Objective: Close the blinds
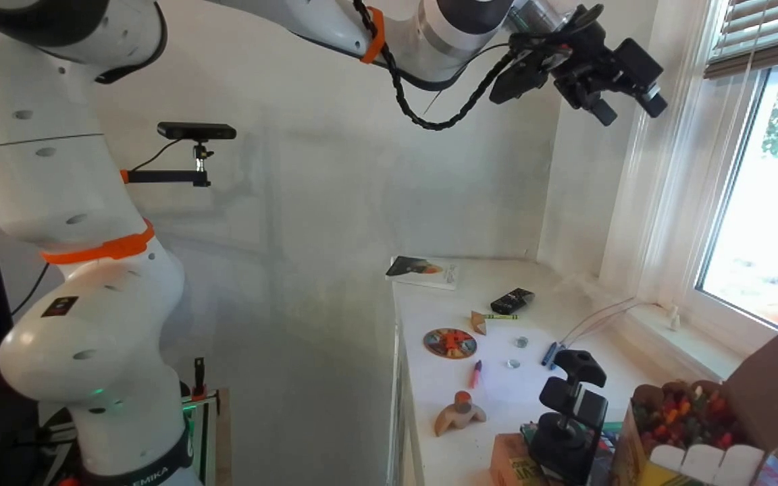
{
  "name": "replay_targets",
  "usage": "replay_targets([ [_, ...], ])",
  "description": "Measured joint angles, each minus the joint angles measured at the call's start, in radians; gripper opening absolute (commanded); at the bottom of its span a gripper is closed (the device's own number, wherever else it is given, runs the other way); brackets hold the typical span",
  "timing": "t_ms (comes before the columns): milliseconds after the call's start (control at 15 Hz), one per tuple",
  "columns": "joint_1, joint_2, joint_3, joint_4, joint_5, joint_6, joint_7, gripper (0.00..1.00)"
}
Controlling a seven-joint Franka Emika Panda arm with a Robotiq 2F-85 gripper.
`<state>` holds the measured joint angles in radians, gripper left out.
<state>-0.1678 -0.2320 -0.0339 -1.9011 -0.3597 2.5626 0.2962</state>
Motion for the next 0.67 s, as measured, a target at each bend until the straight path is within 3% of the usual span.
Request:
replay_targets([
  [333,-0.057,0.066,-0.011,0.013,-0.083,0.248,0.02,1.0],
  [667,-0.068,0.106,-0.014,0.04,-0.083,0.281,0.033,1.0],
])
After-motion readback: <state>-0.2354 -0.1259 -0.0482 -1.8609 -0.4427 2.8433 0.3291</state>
